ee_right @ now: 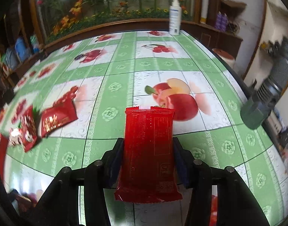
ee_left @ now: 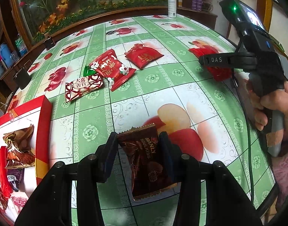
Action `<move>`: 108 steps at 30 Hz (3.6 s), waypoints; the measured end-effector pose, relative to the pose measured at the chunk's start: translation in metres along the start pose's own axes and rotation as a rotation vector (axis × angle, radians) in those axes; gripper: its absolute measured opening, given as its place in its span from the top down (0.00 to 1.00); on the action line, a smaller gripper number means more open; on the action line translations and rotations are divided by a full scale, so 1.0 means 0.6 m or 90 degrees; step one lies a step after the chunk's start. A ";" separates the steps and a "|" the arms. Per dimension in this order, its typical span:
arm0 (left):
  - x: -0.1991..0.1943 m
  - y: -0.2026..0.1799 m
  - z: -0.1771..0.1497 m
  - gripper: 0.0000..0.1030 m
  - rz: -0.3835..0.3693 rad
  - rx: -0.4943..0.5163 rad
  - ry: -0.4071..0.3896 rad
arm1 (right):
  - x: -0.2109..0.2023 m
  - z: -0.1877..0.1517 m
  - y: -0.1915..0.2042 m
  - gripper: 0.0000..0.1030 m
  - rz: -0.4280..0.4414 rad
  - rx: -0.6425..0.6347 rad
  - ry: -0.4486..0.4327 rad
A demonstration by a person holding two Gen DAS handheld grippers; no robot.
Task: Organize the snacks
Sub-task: 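Lift the dark brown packet and red packet above the table with both grippers, then carry both packets over the tray and open both grippers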
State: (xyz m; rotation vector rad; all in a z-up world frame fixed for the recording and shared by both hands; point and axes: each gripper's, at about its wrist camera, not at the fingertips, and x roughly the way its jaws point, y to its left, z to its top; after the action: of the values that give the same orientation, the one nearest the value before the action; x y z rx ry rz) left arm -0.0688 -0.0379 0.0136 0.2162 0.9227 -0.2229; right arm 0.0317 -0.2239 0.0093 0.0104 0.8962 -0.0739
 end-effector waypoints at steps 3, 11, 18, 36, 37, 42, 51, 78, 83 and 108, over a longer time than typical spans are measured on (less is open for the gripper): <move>0.001 -0.003 0.001 0.57 0.005 0.005 0.000 | 0.002 0.000 -0.004 0.50 0.012 0.005 0.003; 0.002 0.007 0.005 0.53 0.007 -0.004 0.017 | 0.001 -0.002 -0.005 0.50 0.017 -0.001 0.001; -0.026 0.019 -0.015 0.28 0.022 -0.013 -0.002 | 0.001 -0.002 -0.004 0.50 0.017 -0.001 0.001; -0.016 0.016 -0.027 0.67 -0.034 -0.029 -0.005 | 0.003 -0.002 -0.001 0.50 0.017 -0.005 0.001; -0.016 0.013 -0.028 0.67 -0.031 -0.023 -0.006 | 0.003 -0.002 -0.001 0.50 0.018 -0.005 0.002; -0.022 0.014 -0.033 0.69 -0.043 -0.030 -0.011 | 0.002 -0.004 -0.002 0.50 0.019 -0.005 0.001; -0.057 0.037 -0.034 0.70 -0.053 -0.054 -0.043 | -0.004 0.002 -0.017 0.50 0.114 0.042 0.004; -0.167 0.135 -0.047 0.70 -0.027 -0.123 -0.154 | -0.081 0.010 0.015 0.51 0.287 0.077 -0.134; -0.186 0.154 -0.056 0.70 -0.023 -0.133 -0.172 | -0.094 0.000 0.063 0.51 0.347 0.078 -0.132; -0.214 0.392 -0.179 0.70 0.126 -0.320 -0.182 | -0.150 -0.073 0.403 0.51 0.564 -0.084 -0.053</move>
State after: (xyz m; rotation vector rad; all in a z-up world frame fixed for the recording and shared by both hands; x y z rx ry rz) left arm -0.1592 0.2289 0.0750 -0.1860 0.6422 0.1610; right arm -0.0417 0.0247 0.0471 0.2778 0.7470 0.8043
